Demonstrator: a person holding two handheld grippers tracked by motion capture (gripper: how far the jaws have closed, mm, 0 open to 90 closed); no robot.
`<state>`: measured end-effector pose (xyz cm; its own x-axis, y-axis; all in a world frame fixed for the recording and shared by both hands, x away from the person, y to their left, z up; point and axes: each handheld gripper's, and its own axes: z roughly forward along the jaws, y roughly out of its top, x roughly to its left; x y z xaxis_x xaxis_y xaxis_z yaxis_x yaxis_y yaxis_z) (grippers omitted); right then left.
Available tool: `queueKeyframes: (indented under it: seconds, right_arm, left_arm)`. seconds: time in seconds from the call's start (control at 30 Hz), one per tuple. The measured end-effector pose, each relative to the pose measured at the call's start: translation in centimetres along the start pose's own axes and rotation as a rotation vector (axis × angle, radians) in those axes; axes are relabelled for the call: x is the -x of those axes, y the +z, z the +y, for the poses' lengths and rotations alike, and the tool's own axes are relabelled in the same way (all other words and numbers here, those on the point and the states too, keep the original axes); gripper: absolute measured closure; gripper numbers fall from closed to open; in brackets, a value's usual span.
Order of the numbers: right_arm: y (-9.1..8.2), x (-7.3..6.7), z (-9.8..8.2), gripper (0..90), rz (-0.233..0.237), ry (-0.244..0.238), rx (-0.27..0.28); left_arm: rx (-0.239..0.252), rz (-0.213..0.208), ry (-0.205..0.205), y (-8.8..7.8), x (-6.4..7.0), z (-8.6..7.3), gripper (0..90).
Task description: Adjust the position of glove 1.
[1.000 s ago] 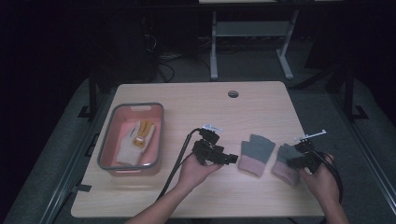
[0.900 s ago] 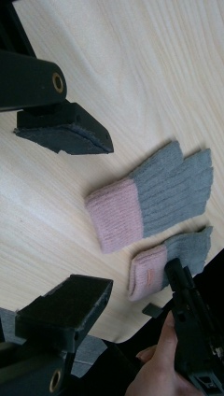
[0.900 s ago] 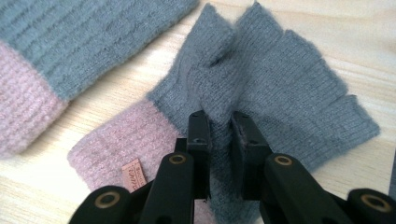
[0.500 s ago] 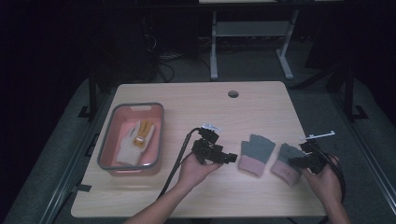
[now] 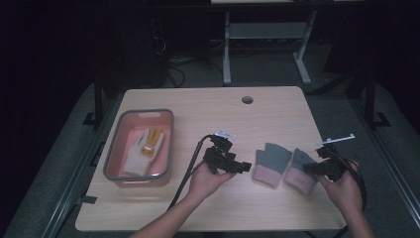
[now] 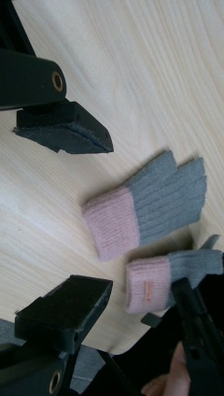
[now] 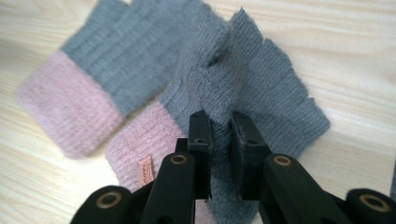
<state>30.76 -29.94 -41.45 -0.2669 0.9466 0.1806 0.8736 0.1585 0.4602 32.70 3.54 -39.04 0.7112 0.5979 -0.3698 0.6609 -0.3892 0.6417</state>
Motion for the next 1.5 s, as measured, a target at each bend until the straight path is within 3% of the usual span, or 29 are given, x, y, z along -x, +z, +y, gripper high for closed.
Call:
queueKeyframes:
  seconds: [0.47,0.9,1.4,1.5]
  right_arm:
    - [-0.3,-2.8,2.0,79.5,0.039,-0.058,0.032]
    - [1.6,-6.5,4.3,79.0,0.068,-0.112,0.018]
    - [3.6,-7.4,4.9,76.4,0.047,-0.14,-0.012]
    - [4.2,-7.2,4.6,72.1,0.039,-0.154,-0.031]
  left_arm:
    - [0.004,-0.002,-0.004,0.0,0.0,0.0,28.3]
    - [0.012,0.006,-0.004,-0.4,-0.3,-0.2,28.3]
    - [0.011,0.005,-0.009,-0.3,-0.4,-0.5,28.4]
    - [0.009,-0.001,-0.007,-0.3,-0.4,-0.5,28.4]
